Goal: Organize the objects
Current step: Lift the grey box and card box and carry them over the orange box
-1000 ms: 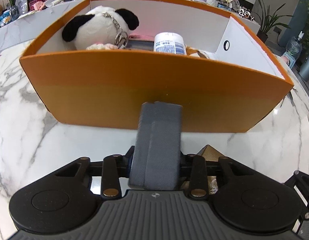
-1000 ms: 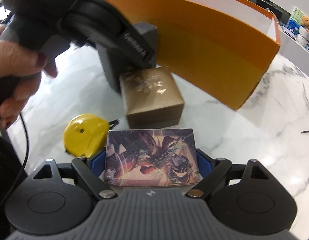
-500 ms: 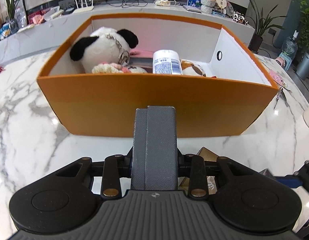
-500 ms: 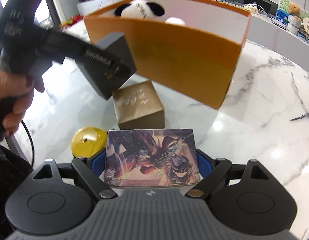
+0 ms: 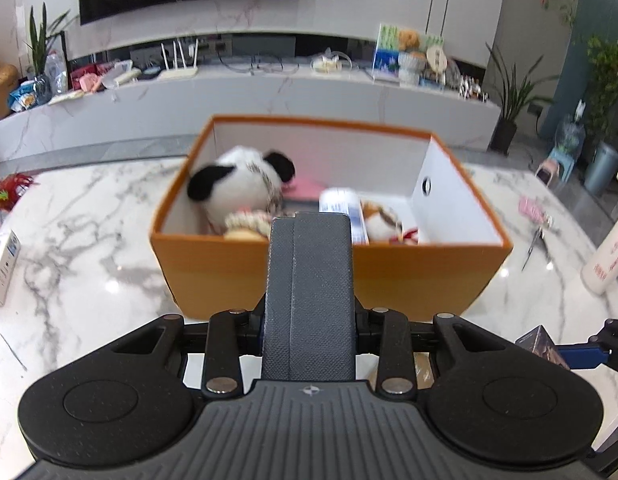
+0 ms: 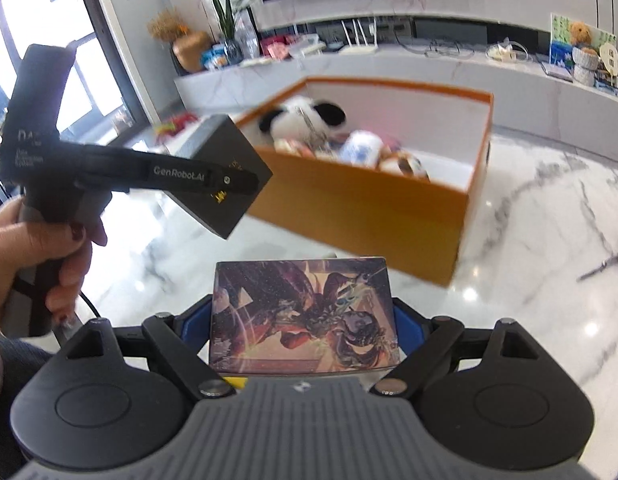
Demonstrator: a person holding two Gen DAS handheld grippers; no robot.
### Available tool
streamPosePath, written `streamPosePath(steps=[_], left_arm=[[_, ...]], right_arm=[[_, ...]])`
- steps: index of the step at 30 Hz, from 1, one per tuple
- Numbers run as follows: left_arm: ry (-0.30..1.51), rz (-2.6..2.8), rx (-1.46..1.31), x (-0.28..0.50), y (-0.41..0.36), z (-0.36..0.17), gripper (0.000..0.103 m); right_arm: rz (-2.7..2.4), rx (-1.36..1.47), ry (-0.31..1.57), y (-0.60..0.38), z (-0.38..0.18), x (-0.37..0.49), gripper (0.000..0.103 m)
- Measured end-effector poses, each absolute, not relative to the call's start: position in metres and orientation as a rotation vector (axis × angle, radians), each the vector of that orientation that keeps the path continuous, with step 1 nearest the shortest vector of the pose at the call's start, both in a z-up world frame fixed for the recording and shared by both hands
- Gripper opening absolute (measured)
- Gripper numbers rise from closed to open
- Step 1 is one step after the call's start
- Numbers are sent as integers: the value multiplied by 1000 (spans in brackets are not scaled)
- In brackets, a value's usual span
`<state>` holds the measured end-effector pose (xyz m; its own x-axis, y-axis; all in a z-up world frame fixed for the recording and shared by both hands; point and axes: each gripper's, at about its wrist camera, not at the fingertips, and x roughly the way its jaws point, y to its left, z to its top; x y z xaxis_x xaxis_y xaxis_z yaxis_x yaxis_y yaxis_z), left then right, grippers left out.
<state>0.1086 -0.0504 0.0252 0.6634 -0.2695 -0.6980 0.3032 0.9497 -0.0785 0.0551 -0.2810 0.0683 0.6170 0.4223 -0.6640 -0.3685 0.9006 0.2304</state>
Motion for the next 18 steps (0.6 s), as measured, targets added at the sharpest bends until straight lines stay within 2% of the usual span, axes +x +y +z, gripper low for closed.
streamPosePath(steps=[13, 18], left_arm=[[694, -307, 2, 108, -43, 57, 39], [654, -305, -13, 133, -46, 75, 39]], right_arm=[[462, 136, 657, -270, 112, 62, 89], [417, 210, 594, -280, 132, 98, 89]])
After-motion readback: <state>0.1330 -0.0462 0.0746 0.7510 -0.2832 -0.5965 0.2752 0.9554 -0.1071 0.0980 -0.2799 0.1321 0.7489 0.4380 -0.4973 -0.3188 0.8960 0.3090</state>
